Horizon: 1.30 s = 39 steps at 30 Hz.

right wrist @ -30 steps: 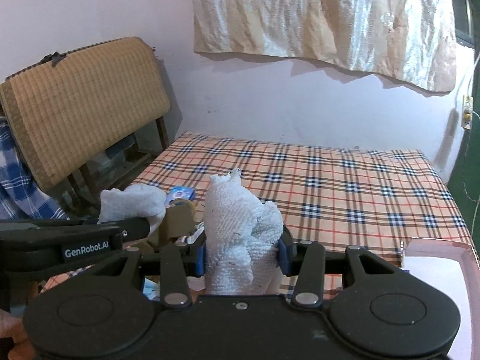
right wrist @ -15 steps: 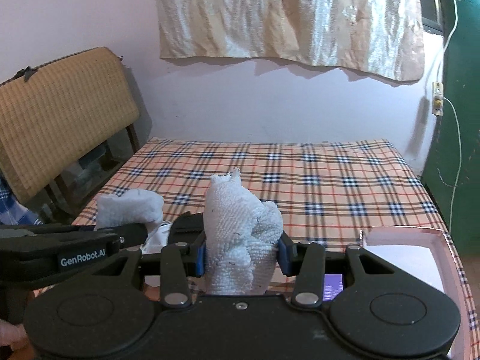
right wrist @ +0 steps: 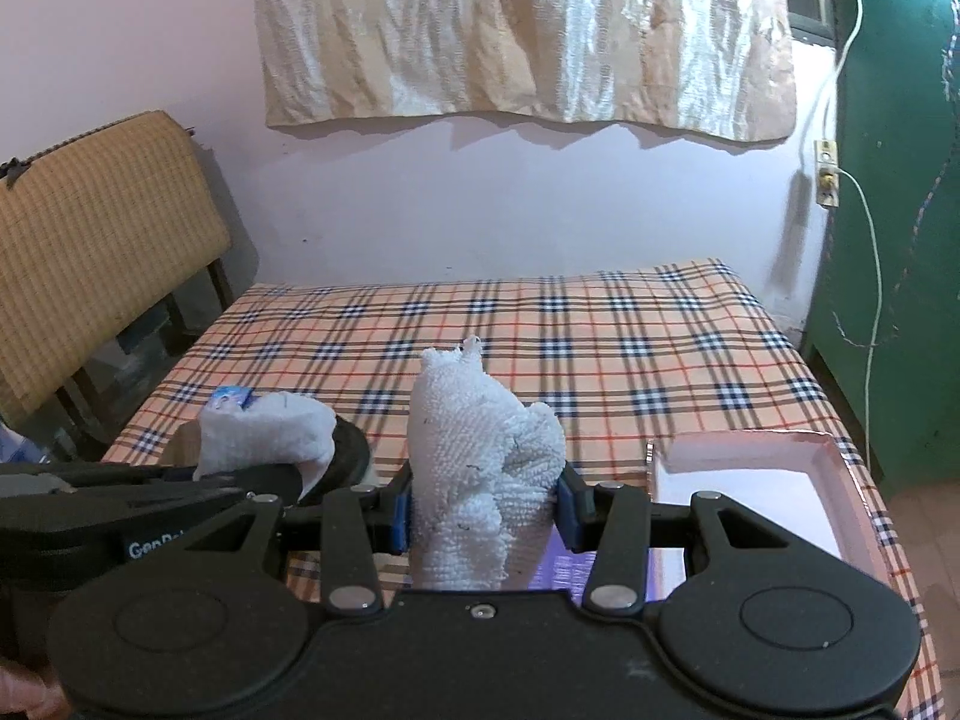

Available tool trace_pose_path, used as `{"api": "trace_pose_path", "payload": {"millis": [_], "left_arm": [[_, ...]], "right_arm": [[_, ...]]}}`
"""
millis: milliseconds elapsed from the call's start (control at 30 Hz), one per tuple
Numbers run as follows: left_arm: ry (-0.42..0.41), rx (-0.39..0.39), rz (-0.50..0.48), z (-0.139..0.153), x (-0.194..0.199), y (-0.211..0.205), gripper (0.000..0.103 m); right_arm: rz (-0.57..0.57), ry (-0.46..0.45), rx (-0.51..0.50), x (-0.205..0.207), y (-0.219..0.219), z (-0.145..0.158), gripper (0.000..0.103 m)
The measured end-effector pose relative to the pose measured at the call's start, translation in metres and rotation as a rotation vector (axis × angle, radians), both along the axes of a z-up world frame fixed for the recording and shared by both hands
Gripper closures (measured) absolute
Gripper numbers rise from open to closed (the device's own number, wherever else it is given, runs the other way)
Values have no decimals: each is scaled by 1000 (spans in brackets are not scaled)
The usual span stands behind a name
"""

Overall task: Organize soft objects
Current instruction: 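Carry both held socks toward the pink-rimmed white box, then lower both socks into the box and open both grippers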

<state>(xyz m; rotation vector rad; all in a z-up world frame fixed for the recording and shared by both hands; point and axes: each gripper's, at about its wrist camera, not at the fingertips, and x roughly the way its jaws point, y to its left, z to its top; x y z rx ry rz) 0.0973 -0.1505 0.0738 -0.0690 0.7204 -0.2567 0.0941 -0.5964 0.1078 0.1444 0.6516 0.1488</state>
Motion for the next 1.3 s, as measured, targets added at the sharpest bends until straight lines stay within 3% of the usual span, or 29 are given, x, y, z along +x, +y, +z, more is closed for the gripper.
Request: {"api": "trace_pose_path", "payload": {"millis": [1300], "left_arm": [[46, 16, -249, -35, 17, -137, 79]], "right_arm": [[-212, 77, 27, 6, -150, -50, 50]]}}
